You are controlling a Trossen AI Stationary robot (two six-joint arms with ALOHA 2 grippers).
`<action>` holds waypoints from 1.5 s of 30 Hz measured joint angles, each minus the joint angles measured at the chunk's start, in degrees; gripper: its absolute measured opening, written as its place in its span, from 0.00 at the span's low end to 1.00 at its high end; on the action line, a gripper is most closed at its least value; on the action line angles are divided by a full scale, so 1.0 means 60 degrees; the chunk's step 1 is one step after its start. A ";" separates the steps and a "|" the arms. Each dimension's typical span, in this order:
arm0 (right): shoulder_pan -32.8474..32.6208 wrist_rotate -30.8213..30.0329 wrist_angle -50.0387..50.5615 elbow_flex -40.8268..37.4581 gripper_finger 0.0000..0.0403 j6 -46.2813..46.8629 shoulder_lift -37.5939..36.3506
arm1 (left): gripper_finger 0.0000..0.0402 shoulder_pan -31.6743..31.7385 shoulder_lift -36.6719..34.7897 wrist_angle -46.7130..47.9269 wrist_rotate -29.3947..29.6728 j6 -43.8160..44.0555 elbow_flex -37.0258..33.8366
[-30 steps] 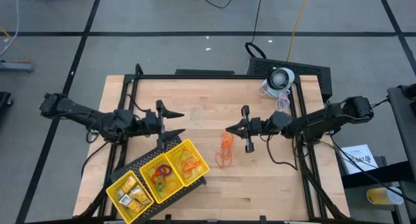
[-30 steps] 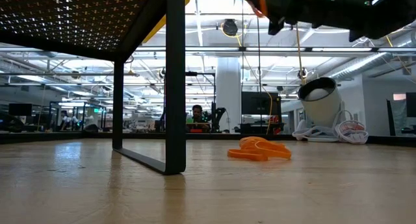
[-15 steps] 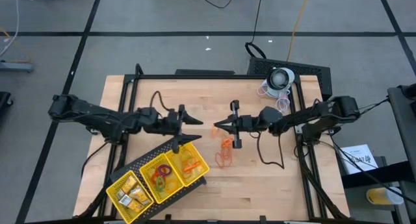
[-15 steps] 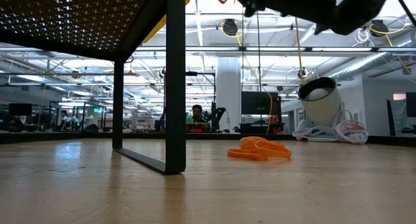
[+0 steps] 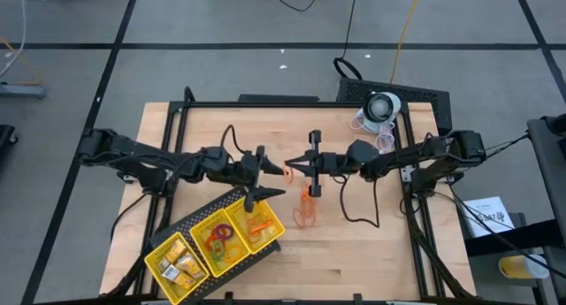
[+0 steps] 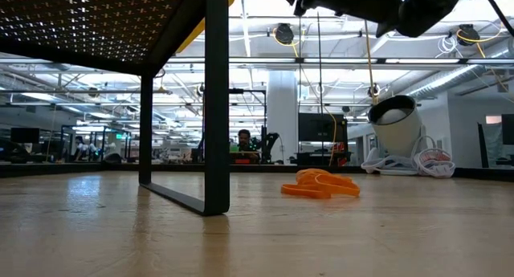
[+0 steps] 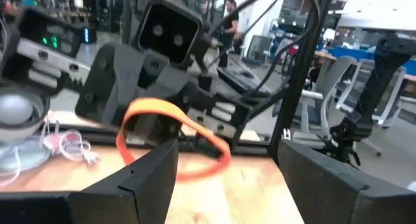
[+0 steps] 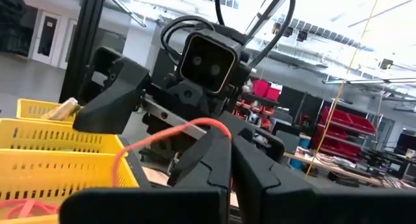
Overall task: Pick & Place Office Desk Supplies
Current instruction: Put the orange rubber band into the right yellow bin on the shelf
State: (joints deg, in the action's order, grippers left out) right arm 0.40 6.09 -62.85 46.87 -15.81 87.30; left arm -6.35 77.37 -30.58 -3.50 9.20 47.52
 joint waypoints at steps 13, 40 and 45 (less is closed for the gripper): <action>0.0000 0.0000 0.0042 0.0000 0.00 0.0010 -0.0007 | 0.66 0.0001 0.0043 -0.0430 -0.0177 -0.0257 0.0012; -0.0084 0.0000 0.2398 -0.0264 0.20 0.1247 -0.1192 | 0.02 0.0276 -0.0051 -0.0437 -0.1265 0.0085 0.0005; -0.0083 0.0122 0.3070 -0.0571 0.36 0.3437 -0.2339 | 0.02 0.0199 -0.0207 -0.0366 -0.1251 -0.0076 0.0010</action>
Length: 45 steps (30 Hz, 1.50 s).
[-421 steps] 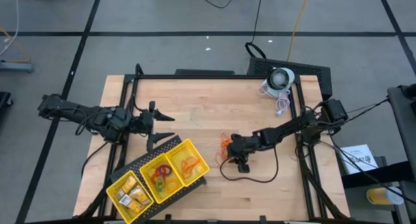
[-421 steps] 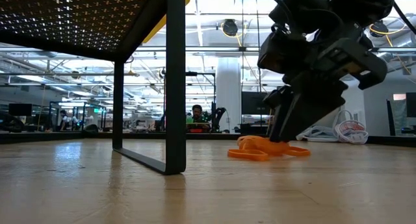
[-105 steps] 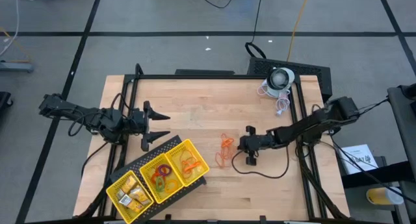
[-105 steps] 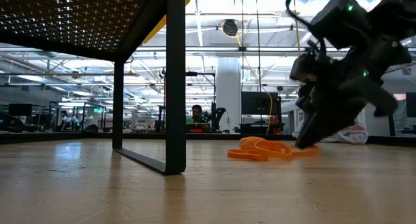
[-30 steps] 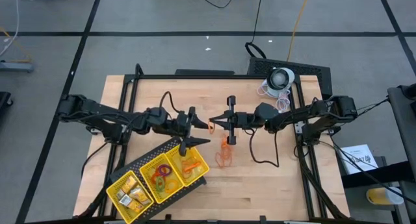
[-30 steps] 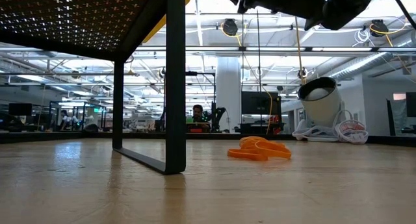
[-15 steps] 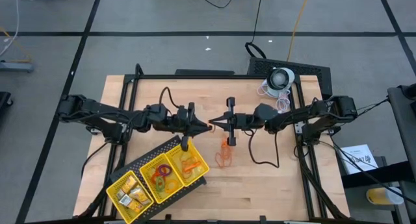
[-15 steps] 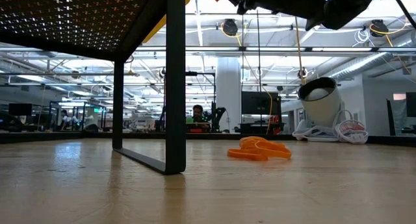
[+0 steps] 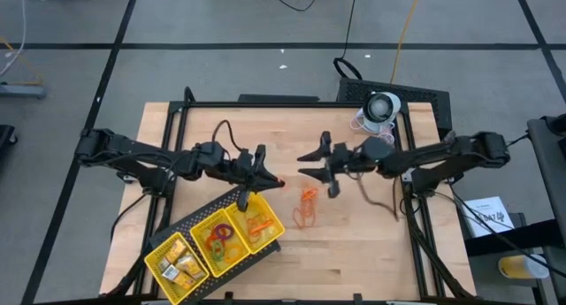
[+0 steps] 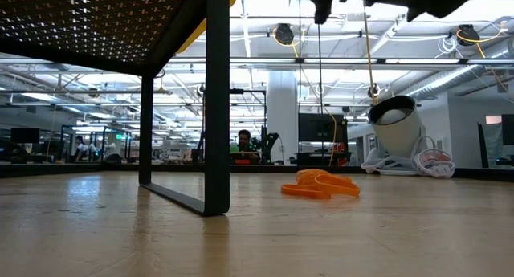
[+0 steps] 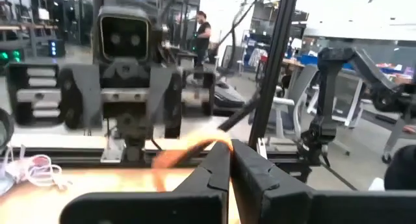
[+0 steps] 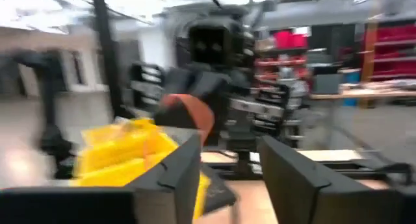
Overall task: Pick & Place Office Desk Supplies
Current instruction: Put the orange rubber band into the right yellow bin on the shelf
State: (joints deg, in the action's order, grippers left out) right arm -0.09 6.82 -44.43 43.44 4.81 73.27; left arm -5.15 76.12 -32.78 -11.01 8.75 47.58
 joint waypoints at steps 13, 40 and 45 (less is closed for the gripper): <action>-0.0038 0.5047 -0.0584 -0.0970 0.49 0.3036 -0.1663 | 0.01 -0.0002 -0.0023 0.0216 -0.0002 -0.0181 -0.0016; -0.1065 0.8576 -0.0596 -0.1072 0.45 0.1636 -0.1657 | 0.02 -0.0311 -0.0915 0.2203 -0.2851 0.0806 -0.0001; -0.1064 0.8166 -0.0246 -0.1072 0.44 0.1251 -0.1657 | 0.02 -0.0811 -0.1526 0.3805 -0.2836 0.0730 -0.0001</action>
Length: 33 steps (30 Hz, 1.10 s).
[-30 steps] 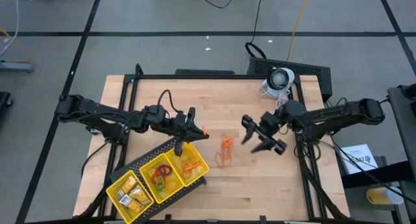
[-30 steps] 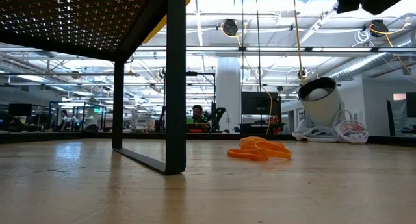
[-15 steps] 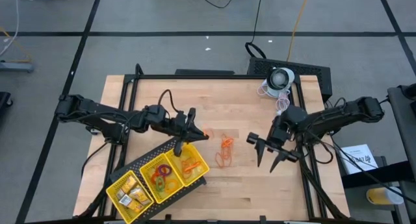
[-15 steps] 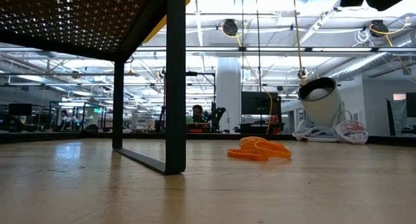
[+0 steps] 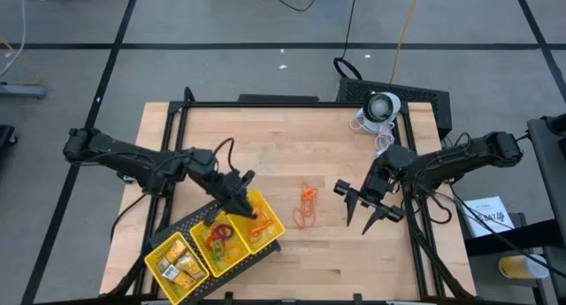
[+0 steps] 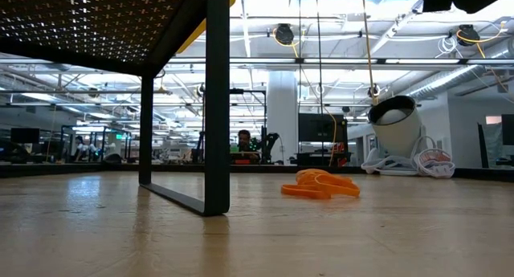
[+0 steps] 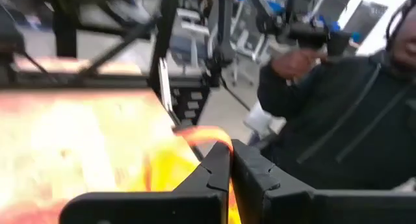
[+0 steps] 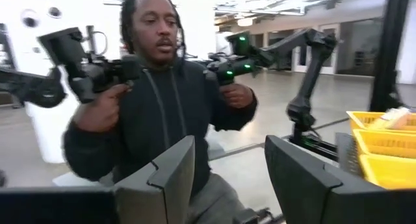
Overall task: Pick & Place Office Desk Supplies
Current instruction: Put the orange rubber band into the right yellow bin on the shelf
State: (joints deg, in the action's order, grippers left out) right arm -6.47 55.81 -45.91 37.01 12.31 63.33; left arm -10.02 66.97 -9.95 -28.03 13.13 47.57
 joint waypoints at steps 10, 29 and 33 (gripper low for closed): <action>0.0010 -0.0102 0.0273 0.0007 0.44 -0.0459 0.0000 | 0.10 -0.0565 -0.0116 0.1231 0.0090 0.0018 0.0000; 0.0010 -0.0091 0.0280 0.0007 0.43 -0.0459 0.0000 | 0.56 -0.0641 -0.0118 0.2149 0.0436 0.0430 0.0000; 0.0010 -0.0088 0.0343 0.0007 0.43 -0.0459 0.0000 | 0.62 -0.0641 -0.0118 0.2641 0.0443 0.0841 0.0000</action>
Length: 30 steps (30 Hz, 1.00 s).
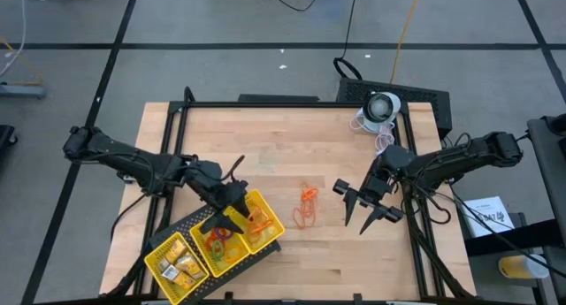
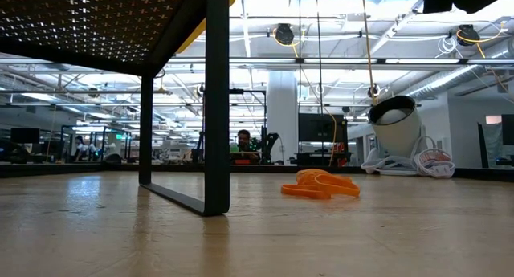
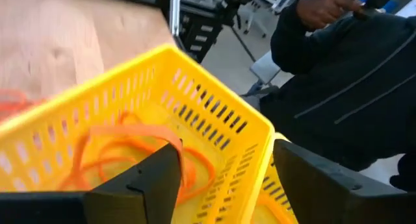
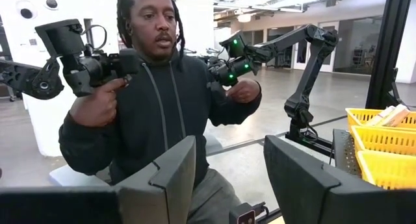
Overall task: Pick & Place Office Desk Supplies
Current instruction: Put the orange rubber band into the right yellow bin on the shelf
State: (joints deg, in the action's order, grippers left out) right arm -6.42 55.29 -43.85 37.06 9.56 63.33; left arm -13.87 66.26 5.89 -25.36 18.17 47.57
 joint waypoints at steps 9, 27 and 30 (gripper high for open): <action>0.0000 0.0000 0.0002 0.0000 0.43 -0.0068 0.0000 | 0.63 0.0004 0.0000 0.0363 0.0422 0.0838 0.0000; 0.0000 -0.0004 0.0139 0.0003 0.43 -0.0146 0.0000 | 0.62 -0.0051 0.0004 0.0407 0.0286 0.1036 0.0000; 0.0000 -0.0004 0.0140 0.0004 0.43 -0.0180 0.0000 | 0.63 -0.0084 -0.0119 0.0449 0.0233 0.1061 -0.0016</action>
State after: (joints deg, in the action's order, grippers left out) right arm -6.42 55.27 -43.00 37.08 8.48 63.33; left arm -14.37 65.54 8.59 -23.97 24.53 47.47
